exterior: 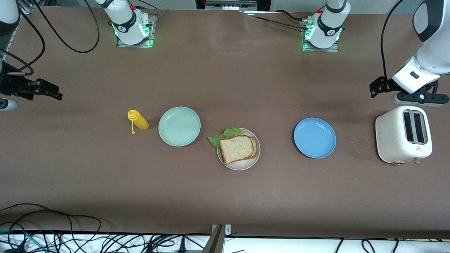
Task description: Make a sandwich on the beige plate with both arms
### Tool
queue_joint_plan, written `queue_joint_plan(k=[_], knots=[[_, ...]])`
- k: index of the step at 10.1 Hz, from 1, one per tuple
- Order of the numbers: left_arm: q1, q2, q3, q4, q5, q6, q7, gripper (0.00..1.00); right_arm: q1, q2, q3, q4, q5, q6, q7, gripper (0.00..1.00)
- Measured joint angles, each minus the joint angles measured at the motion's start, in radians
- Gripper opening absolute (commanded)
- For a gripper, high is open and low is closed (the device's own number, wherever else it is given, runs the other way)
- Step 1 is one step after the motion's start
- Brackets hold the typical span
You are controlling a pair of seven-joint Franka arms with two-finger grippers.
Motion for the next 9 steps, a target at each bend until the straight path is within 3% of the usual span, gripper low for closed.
queue_joint_plan(k=[5, 9], knots=[[-0.004, -0.003, -0.023, 0.213, -0.009, -0.154, 0.0, 1.0, 0.003, -0.001, 0.006, 0.007, -0.013, 0.0, -0.003, 1.0], [0.0, 0.032, -0.02, 0.26, -0.046, -0.208, -0.001, 1.0, 0.003, -0.001, 0.006, 0.008, -0.015, 0.0, -0.005, 1.0]])
